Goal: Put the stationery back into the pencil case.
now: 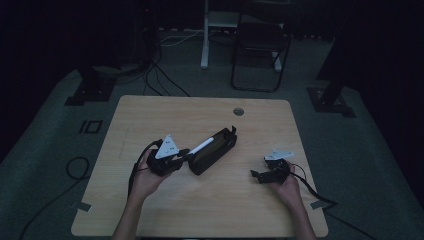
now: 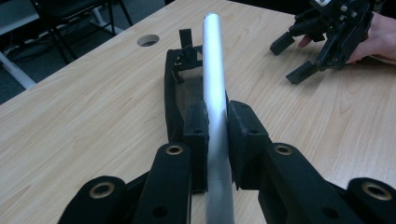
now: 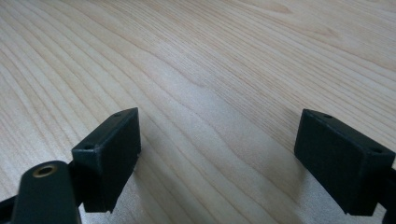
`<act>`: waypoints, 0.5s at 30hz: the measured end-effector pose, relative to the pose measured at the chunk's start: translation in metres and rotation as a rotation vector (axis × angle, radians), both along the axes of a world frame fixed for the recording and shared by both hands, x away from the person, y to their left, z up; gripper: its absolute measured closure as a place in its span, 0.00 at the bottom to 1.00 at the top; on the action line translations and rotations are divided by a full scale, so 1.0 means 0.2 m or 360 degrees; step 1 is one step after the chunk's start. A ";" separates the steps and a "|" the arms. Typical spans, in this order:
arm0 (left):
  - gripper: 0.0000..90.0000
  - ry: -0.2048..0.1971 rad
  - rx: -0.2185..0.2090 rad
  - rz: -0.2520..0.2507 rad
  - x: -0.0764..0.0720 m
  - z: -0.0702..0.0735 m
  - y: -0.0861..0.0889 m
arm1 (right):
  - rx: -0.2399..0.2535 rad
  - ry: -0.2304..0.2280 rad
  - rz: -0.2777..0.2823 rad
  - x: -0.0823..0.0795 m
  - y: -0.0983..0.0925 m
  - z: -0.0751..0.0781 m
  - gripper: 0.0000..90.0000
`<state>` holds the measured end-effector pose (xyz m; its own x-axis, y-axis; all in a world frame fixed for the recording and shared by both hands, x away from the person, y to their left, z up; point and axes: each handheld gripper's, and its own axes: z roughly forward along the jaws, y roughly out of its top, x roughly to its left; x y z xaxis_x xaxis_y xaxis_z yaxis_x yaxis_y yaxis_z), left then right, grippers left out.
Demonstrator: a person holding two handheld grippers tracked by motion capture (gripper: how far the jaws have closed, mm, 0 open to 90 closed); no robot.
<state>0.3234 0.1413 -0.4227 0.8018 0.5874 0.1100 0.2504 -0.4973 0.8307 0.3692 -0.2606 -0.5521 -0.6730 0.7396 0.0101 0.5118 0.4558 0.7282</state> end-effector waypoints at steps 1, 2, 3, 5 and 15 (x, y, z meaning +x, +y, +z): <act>0.88 0.0001 0.0000 0.0001 0.00 0.00 0.00 | -0.0001 0.0000 0.0001 0.00 0.00 0.00 0.16; 0.88 0.0000 0.0001 -0.0001 0.01 0.00 0.00 | 0.0000 0.0000 0.0001 0.00 0.00 0.00 0.16; 0.88 -0.0001 0.0003 0.0001 0.01 0.01 0.00 | 0.0000 -0.0001 0.0001 0.00 0.00 0.00 0.16; 0.88 -0.0005 0.0000 -0.0002 0.01 0.01 -0.01 | 0.0000 -0.0001 0.0000 0.00 0.00 0.00 0.16; 0.88 0.0003 -0.0003 -0.0013 0.04 0.02 -0.04 | 0.0000 0.0000 0.0001 0.00 0.00 0.00 0.16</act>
<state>0.3306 0.1331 -0.4180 0.8068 0.5809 0.1075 0.2478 -0.4978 0.8311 0.3692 -0.2606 -0.5521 -0.6733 0.7393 0.0099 0.5114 0.4560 0.7284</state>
